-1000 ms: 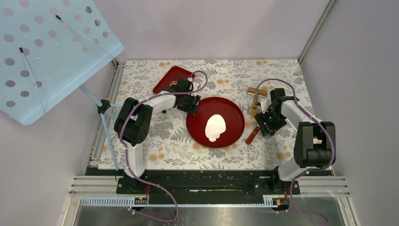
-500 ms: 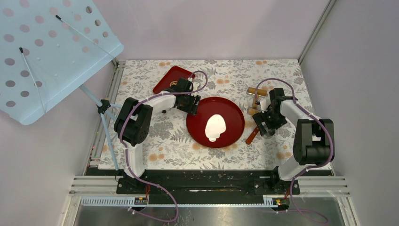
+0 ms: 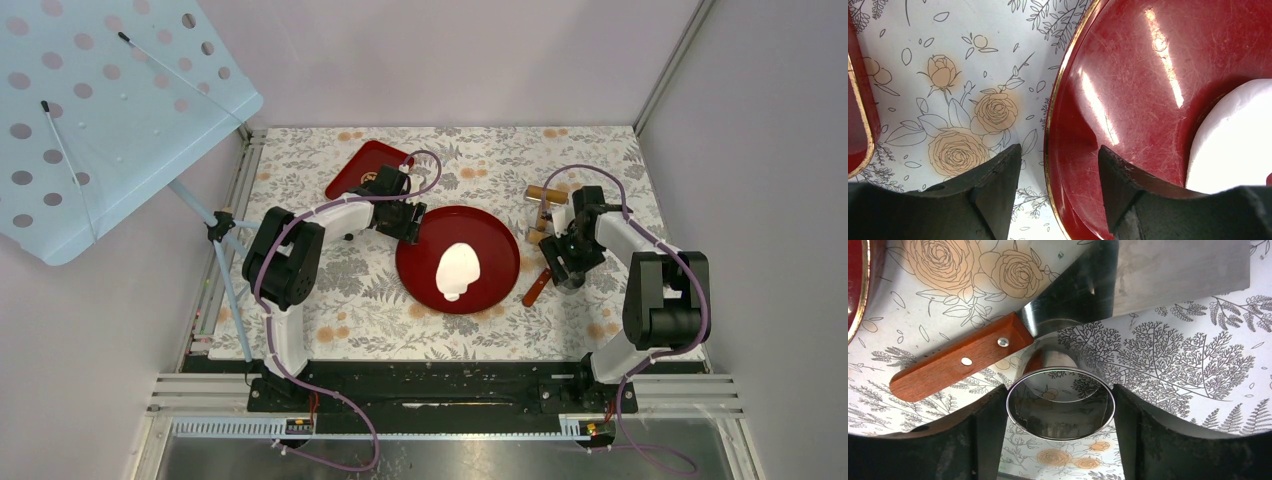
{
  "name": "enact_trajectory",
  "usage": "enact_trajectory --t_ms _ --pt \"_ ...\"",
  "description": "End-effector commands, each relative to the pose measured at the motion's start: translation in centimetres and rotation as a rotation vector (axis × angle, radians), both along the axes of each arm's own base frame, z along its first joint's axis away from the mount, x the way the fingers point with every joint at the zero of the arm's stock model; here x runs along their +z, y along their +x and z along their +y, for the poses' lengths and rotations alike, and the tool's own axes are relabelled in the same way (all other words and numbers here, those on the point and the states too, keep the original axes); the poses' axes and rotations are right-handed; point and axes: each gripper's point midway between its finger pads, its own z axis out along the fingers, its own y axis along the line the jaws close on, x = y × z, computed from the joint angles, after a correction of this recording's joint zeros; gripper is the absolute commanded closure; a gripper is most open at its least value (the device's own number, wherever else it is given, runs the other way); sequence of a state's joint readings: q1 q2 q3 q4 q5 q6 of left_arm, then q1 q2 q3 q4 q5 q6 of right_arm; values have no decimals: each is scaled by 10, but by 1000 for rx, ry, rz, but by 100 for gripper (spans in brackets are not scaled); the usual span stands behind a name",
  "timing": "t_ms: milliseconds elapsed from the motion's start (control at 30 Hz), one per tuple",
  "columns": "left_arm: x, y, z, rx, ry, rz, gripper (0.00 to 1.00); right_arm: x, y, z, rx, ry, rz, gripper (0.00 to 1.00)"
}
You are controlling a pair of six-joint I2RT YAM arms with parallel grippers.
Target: Roll out the dumpling wrappers from the dough
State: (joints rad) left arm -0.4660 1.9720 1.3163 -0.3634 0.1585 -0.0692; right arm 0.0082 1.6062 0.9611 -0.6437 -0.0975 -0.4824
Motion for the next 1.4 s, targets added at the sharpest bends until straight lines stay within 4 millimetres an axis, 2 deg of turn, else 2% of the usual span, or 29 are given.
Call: enact_trajectory --t_ms 0,33,133,200,300,333,467,533,633,800,833,967,1133,1367 --pt "-9 -5 9 5 36 33 42 3 8 4 3 25 -15 38" --pt "-9 -6 10 5 37 36 42 3 8 4 4 23 -17 42" --pt "-9 -5 9 4 36 34 42 9 8 -1 -1 -3 -37 44" --pt "-8 -6 10 5 36 34 42 20 8 -5 -2 -23 -71 44" --pt "-9 -5 10 8 38 35 42 52 9 -4 -6 -19 -142 46" --pt "-9 -5 10 10 39 36 42 69 10 0 3 -14 -180 47" --pt "-9 -4 10 10 38 33 42 110 9 39 111 -8 -271 47" --pt "-9 -5 10 12 39 34 40 122 7 69 177 17 -301 47" --pt "-8 -4 10 11 37 31 31 130 3 122 289 84 -314 47" --pt "-7 -3 10 16 36 25 16 123 -3 205 462 137 -300 48" --pt "-5 -2 10 17 33 19 14 113 -7 219 519 112 -276 49" --pt "-3 -1 12 24 13 18 11 91 -10 255 604 99 -248 52" --pt "-1 2 15 43 -26 37 11 78 -2 284 630 100 -241 53" --pt "2 5 21 74 -63 48 11 56 10 290 638 68 -246 53"
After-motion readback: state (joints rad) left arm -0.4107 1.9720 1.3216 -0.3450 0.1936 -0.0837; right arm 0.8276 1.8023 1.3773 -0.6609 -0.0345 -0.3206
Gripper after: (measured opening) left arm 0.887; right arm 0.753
